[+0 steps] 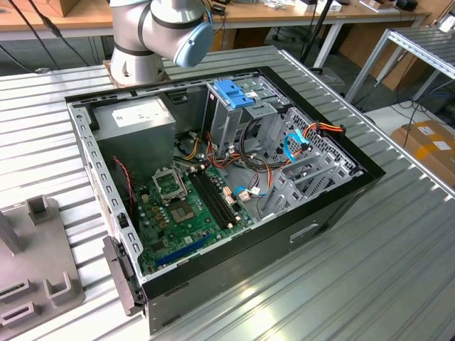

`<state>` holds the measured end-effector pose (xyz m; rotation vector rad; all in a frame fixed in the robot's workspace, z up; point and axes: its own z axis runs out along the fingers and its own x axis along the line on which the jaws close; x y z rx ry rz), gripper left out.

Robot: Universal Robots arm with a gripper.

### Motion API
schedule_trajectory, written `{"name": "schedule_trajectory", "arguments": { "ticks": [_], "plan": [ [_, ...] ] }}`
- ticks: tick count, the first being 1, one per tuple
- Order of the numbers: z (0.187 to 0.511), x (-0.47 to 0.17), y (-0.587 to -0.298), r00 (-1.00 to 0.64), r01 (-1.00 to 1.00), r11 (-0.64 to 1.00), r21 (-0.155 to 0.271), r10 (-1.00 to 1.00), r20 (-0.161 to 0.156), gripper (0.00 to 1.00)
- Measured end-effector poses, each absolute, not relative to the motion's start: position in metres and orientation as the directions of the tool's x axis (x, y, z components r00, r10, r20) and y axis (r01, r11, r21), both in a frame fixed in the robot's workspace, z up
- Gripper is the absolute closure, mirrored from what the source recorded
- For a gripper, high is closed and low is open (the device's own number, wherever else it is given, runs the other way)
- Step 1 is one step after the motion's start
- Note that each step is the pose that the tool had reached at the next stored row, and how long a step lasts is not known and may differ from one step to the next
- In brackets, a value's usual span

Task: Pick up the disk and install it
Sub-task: 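Pick up the disk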

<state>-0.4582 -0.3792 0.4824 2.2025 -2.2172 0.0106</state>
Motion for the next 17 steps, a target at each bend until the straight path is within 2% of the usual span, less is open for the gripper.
{"name": "schedule_trajectory", "arguments": {
  "ticks": [4,17],
  "plan": [
    [0.497,-0.458,-0.379,-0.007,-1.000,0.007,0.007,-1.000,0.016,0.64],
    [0.506,-0.458,-0.379,-0.007,-1.000,0.007,0.007,-1.000,0.016,0.64]
  ]
}}
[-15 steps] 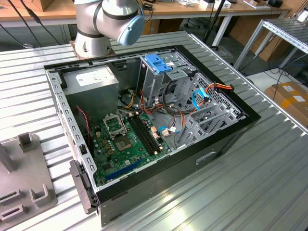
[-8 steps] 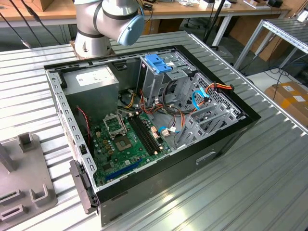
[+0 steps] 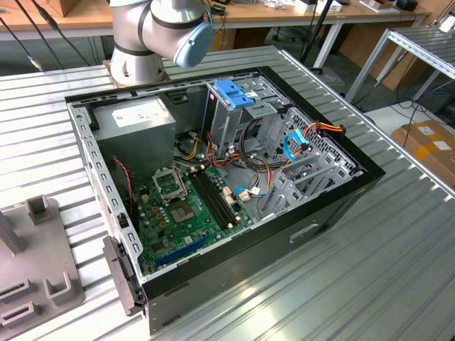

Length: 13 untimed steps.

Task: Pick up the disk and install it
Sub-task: 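Pick up the disk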

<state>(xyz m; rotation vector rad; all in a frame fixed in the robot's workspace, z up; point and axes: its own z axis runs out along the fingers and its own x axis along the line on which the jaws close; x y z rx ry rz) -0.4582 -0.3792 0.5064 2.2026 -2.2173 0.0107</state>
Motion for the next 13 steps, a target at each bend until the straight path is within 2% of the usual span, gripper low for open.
{"name": "schedule_trajectory", "arguments": {
  "ticks": [13],
  "plan": [
    [0.511,-0.448,-0.379,-0.007,-1.000,0.007,0.007,-1.000,0.016,0.64]
  ]
}}
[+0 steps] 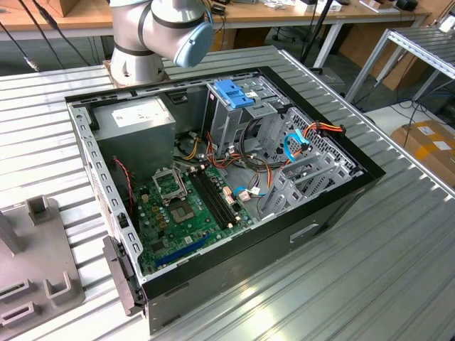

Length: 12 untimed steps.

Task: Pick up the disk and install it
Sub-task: 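Pick up the disk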

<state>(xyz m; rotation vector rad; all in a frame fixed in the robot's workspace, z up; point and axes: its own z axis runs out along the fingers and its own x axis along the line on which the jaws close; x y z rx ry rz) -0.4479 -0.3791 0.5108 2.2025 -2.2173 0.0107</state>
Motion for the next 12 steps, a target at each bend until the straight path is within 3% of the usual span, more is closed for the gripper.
{"name": "schedule_trajectory", "arguments": {
  "ticks": [12],
  "plan": [
    [0.511,-0.422,-0.379,-0.007,-1.000,0.007,0.007,-1.000,0.016,0.64]
  ]
}}
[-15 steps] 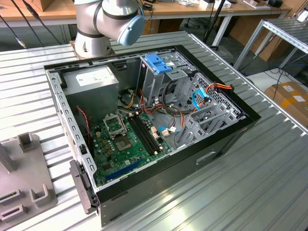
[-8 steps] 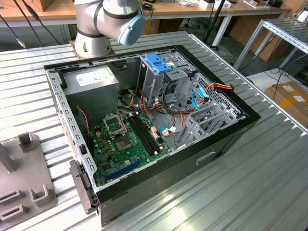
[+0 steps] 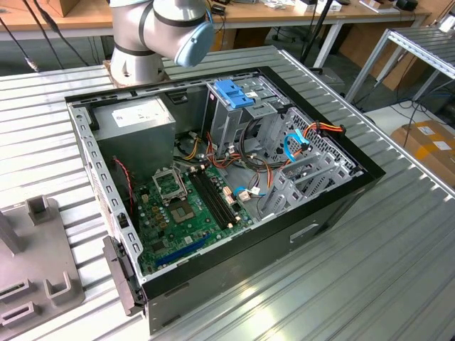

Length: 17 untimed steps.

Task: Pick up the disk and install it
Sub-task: 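Pick up the disk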

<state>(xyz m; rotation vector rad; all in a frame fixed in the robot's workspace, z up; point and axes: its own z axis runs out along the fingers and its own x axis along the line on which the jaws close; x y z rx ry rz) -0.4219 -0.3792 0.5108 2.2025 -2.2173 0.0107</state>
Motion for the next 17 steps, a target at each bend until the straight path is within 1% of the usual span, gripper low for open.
{"name": "schedule_trajectory", "arguments": {
  "ticks": [17],
  "plan": [
    [0.511,-0.380,-0.379,-0.007,-1.000,0.007,0.007,-1.000,0.016,0.64]
  ]
}}
